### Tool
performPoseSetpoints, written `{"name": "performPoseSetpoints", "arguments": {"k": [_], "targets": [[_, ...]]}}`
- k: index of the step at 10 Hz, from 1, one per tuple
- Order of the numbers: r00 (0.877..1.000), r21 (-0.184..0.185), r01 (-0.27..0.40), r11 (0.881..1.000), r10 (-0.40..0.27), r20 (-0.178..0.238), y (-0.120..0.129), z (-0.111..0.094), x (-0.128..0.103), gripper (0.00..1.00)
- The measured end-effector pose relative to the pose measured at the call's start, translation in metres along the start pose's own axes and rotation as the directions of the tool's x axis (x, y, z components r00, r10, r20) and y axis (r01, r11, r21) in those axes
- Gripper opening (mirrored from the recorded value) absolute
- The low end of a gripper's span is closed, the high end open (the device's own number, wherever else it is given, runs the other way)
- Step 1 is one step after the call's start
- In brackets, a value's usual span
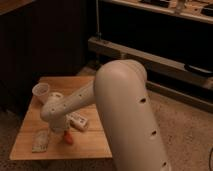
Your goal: Drag the pepper across the table
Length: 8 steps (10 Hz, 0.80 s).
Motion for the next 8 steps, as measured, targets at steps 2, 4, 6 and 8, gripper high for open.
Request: {"name": "performPoseSetpoints", "arguments": {"k": [2, 4, 6, 8], "targets": [[1.000, -0.009, 0.003, 1.000, -0.003, 0.016, -0.004, -0.001, 0.005, 0.10], [1.000, -0.015, 0.009, 1.000, -0.008, 0.029, -0.005, -0.001, 0.007, 0.10], [0.999, -0.015, 0.017, 1.000, -0.017, 0.042, -0.008, -0.002, 0.010, 0.10], [0.999, -0.016, 0.016, 1.000, -0.015, 0.048, -0.012, -0.002, 0.014, 0.10]]}}
